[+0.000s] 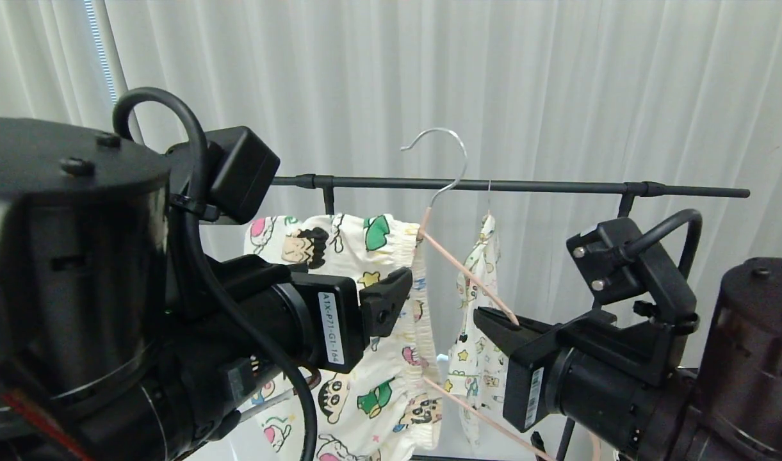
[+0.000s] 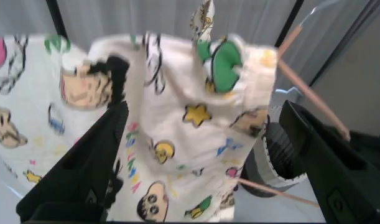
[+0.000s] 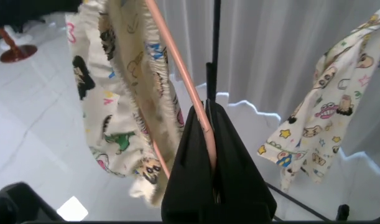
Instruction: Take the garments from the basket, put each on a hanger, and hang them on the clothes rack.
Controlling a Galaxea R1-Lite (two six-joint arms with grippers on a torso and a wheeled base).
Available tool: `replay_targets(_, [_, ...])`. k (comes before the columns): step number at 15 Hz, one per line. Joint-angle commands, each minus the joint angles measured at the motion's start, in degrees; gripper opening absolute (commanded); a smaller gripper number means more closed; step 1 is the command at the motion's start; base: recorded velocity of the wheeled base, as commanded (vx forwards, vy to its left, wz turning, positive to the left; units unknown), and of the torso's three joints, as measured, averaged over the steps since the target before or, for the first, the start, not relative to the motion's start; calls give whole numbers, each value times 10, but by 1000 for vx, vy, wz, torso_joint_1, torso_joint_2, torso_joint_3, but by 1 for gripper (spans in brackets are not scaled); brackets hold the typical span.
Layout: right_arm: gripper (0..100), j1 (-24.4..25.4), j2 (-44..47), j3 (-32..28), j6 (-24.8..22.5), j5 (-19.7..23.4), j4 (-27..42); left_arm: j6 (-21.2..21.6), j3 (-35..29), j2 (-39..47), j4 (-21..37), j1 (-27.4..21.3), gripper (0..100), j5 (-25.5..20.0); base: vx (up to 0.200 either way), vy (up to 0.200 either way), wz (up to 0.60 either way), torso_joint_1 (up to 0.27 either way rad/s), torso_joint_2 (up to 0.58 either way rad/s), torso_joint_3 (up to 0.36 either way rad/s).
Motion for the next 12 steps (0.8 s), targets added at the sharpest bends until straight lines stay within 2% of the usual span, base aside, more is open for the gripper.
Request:
replay_targets(1, [0, -11, -23, 20, -6, 1, -3, 6, 18, -1, 0, -8, 100, 5, 0, 0, 0, 0, 0, 0])
replay_targets(3, [0, -15, -65, 80, -7, 1, -4, 47, 58, -7, 0, -10, 100, 41, 0, 0, 0, 0, 0, 0])
replay_targets(6, [0, -14, -144, 192, -34, 2, -18, 78, 67, -15, 0, -11, 100, 41, 0, 0, 0, 0, 0, 0])
replay_targets(7, [0, -14, -158, 207, -38, 2, -23, 84, 67, -15, 0, -12, 100, 40, 0, 0, 0, 0, 0, 0])
replay_targets(9, [0, -10, -196, 252, -55, 6, -27, 89, 86, -28, -8, -51, 100, -1, 0, 0, 0, 0, 0, 0])
replay_targets(12, [0, 13, -238, 295, -89, 42, -27, 120, 135, -59, -14, -68, 100, -68, 0, 0, 0, 0, 0, 0])
